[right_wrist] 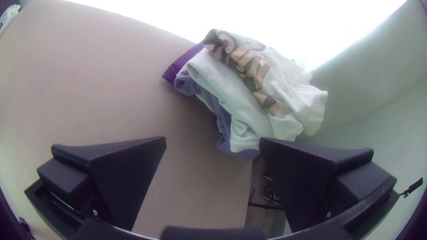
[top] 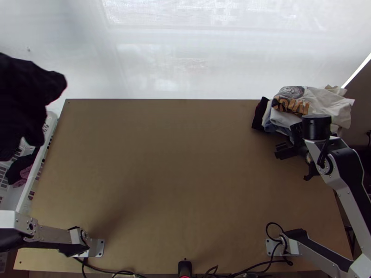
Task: Fold the t-shirt
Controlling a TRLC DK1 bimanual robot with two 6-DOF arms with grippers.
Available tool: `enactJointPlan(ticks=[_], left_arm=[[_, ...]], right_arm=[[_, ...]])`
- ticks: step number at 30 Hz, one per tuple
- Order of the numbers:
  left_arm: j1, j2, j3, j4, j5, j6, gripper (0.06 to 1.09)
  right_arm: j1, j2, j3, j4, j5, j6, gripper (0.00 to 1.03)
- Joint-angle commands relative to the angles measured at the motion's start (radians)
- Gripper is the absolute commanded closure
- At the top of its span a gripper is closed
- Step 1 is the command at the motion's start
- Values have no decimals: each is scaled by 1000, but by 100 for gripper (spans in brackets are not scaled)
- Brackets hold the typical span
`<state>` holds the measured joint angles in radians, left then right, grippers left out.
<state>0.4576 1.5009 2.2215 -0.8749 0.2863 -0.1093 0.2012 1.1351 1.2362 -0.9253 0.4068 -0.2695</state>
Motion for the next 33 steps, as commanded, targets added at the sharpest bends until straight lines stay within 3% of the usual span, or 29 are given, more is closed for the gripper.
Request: enactJointPlan(ticks=[1,9,17,26,33], left_arm=[[-462,-61,-63,-102,11,-3,105],[-988,-113,-370,-110,-7,2,105],[-1327,-108,-678,-16,-68,0,105],[-1403,-68,-870,63,-96,8,105],[-1286,39,-862,183,-242,31,105]], right_arm=[[-28,-52,-44,-3,0,-4,5],[-80,-77,-80,-3,0,-4,5],[-114,-103,-107,-4,0,-5,5],[-100,-175,-167,-6,0,-17,5],[-22,-193,-167,-9,0,-19,5]])
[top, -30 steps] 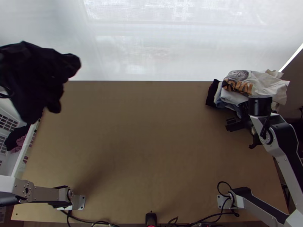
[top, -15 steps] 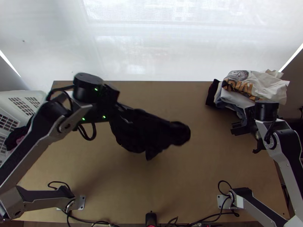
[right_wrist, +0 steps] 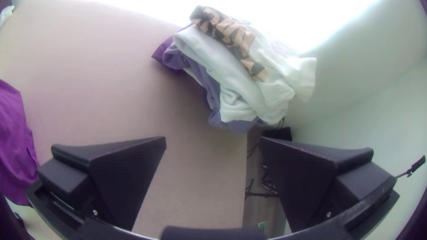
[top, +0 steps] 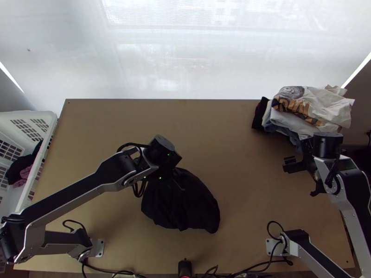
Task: Fold the t-shirt
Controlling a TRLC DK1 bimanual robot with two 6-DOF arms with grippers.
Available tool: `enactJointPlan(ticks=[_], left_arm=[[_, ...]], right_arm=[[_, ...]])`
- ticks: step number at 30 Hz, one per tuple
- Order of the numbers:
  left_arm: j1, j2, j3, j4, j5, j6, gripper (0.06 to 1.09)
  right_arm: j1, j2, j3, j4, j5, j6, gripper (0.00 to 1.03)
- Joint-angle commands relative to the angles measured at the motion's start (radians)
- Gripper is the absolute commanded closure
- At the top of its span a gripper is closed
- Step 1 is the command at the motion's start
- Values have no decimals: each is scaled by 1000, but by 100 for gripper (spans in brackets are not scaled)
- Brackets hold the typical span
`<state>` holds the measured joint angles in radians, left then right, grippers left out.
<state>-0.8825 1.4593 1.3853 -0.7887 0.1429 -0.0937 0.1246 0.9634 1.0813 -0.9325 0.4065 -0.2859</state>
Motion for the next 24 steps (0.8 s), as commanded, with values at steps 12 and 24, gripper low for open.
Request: enactJointPlan(ticks=[12,24], left_arm=[[241,369,290,187,-341,48,55],[415,266,511,-138,-336,92,10]], right_arm=[[221,69,-31,11,0,-42,5],[403,268,28,44,-227,45,5]])
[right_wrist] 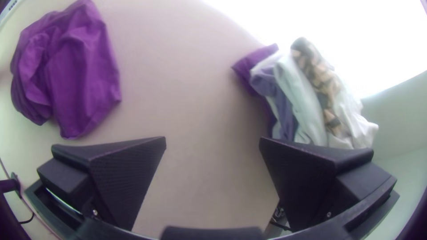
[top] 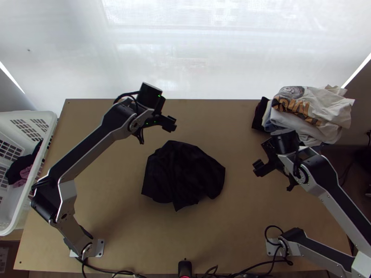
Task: Fold the t-shirt
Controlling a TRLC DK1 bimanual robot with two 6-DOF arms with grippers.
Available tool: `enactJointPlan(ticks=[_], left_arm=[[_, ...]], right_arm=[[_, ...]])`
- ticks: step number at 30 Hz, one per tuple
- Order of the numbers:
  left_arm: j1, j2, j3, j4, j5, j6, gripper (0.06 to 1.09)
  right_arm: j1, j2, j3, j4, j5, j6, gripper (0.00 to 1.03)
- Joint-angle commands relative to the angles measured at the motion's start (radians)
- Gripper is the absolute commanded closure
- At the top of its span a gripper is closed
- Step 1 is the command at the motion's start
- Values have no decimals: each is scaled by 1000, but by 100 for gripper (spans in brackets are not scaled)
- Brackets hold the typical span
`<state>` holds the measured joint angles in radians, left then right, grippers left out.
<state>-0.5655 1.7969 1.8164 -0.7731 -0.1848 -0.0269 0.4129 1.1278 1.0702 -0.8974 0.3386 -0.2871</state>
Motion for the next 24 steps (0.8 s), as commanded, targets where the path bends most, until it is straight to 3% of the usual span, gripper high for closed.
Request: enactJointPlan(ticks=[1,3,9,13,19,24], left_arm=[[116,-97,63,-176,-7,24,10],[148,-165,3,-213,-4,25,10],[222,-373,-246,-213,-1,25,10],[253,-449,-367,-213,-1,25,10],[271,-475,-434,-218,-2,31,10],[262,-469,-454,-219,-2,44,10]], right_arm=[[145,118,47,9,-187,48,5],[201,148,56,9,-242,52,5],[360,236,73,9,-243,54,5],[399,323,135,35,-245,69,7],[472,480,240,37,-288,83,15],[507,547,301,25,-331,91,15]])
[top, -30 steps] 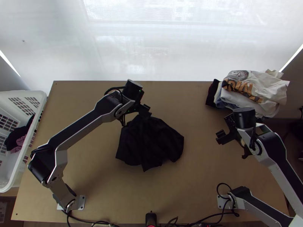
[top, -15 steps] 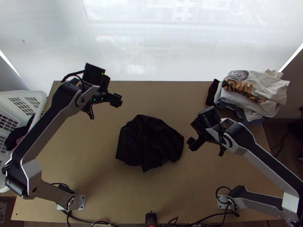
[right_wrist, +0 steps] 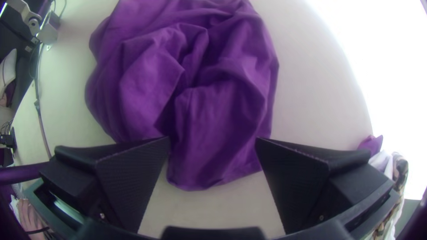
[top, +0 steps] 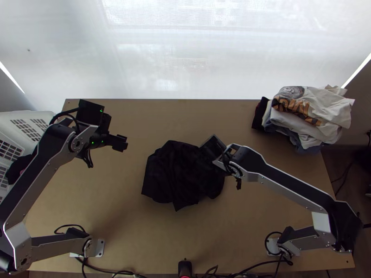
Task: Fold the t-shirt
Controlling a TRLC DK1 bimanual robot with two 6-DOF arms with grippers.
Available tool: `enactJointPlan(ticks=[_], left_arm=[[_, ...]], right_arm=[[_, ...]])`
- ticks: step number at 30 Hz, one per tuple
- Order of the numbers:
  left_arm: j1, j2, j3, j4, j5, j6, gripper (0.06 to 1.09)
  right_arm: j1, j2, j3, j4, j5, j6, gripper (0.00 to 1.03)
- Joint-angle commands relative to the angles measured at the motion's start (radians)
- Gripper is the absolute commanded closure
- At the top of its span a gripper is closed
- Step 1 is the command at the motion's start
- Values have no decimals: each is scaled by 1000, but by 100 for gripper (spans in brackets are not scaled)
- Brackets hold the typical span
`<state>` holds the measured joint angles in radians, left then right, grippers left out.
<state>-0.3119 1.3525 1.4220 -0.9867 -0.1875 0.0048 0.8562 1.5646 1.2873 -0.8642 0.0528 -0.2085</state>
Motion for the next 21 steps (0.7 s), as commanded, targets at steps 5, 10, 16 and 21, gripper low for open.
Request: enactJointPlan(ticks=[5,10,16,21], left_arm=[[-6,-19,-75,-4,2,12,10],[-12,-24,-84,-7,0,20,10],[-12,-43,-113,-9,0,27,10],[-15,-39,-123,-3,0,38,10]], right_arm=[[90,143,126,-18,-53,11,15],[93,155,196,-50,-59,8,15],[90,132,262,-121,-79,9,15],[113,164,230,-122,-87,14,15]])
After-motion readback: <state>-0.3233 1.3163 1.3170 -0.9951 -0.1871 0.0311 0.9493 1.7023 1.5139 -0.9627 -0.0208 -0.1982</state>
